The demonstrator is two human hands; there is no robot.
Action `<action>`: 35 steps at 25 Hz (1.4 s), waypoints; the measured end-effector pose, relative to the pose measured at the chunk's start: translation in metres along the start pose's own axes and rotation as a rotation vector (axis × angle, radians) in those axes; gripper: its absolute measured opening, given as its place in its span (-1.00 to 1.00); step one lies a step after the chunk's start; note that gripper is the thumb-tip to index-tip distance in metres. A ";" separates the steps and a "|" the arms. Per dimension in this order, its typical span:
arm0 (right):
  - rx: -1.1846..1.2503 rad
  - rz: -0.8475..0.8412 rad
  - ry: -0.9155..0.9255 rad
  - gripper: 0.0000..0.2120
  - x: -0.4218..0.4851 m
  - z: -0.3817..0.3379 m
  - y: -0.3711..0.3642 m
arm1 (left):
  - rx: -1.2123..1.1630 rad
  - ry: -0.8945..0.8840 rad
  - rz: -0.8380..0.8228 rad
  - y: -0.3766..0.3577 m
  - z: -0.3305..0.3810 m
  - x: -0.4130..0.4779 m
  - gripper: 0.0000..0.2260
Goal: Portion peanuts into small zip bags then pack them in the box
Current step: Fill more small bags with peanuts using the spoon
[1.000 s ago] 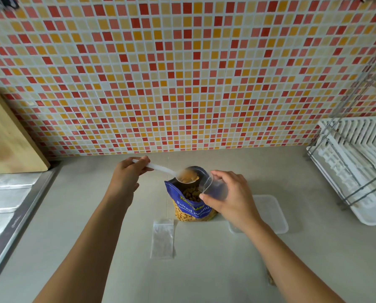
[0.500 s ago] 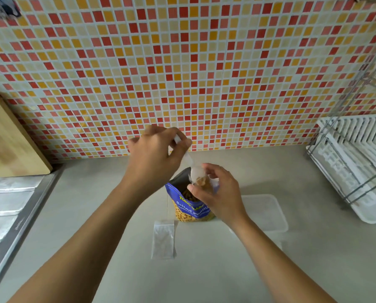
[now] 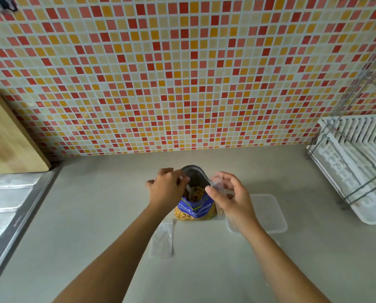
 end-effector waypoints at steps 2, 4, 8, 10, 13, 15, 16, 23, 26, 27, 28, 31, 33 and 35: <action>0.002 -0.023 -0.003 -0.47 0.001 0.002 0.001 | -0.034 0.070 -0.103 -0.006 0.001 0.006 -0.81; -0.002 -0.039 -0.007 -0.44 0.002 0.004 0.003 | -0.176 0.121 -0.114 -0.005 -0.001 0.012 -0.86; 0.013 -0.072 -0.011 -0.45 0.002 0.007 0.005 | -0.441 0.197 -0.069 0.006 -0.006 0.011 -0.87; 0.034 -0.080 -0.012 -0.48 0.002 0.009 0.005 | -0.518 0.223 -0.052 0.009 -0.007 0.008 -0.84; 0.062 -0.069 -0.005 -0.49 0.001 0.010 0.003 | -0.668 0.250 -0.012 0.016 -0.008 0.005 -0.83; 0.071 -0.068 -0.001 -0.49 0.001 0.010 0.002 | -0.741 0.273 -0.009 0.018 -0.011 0.004 -0.84; 0.074 -0.068 -0.003 -0.48 0.001 0.010 0.002 | -0.762 0.286 -0.013 0.018 -0.012 0.004 -0.84; 0.045 -0.061 0.031 -0.48 -0.005 0.006 0.007 | -0.886 0.355 -0.013 0.028 -0.023 -0.003 -0.81; -0.039 0.027 0.081 -0.51 -0.008 -0.001 0.010 | -0.885 0.366 0.017 0.033 -0.033 -0.003 -0.76; -0.079 0.043 0.107 -0.50 -0.008 -0.003 0.009 | -0.884 0.362 0.030 0.036 -0.036 -0.003 -0.75; -0.129 0.052 0.138 -0.49 -0.008 -0.006 0.008 | -0.885 0.358 0.042 0.038 -0.039 -0.002 -0.75; -0.277 0.069 0.227 -0.46 -0.008 -0.014 0.003 | -0.880 0.343 0.057 0.044 -0.045 0.001 -0.75; -0.309 0.073 0.242 -0.44 -0.008 -0.018 0.000 | -0.884 0.333 0.057 0.045 -0.047 0.001 -0.75; -0.322 0.072 0.243 -0.44 -0.009 -0.021 -0.001 | -0.898 0.345 0.055 0.043 -0.049 -0.001 -0.76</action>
Point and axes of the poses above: each hand's wrist, its own x-axis towards the middle knuckle, its own y-axis out of the back of the hand, z = x × y, the point moved 3 cm from there along x, towards the middle knuckle, and after that the axes turned 1 degree about z, right-handed, at the moved point
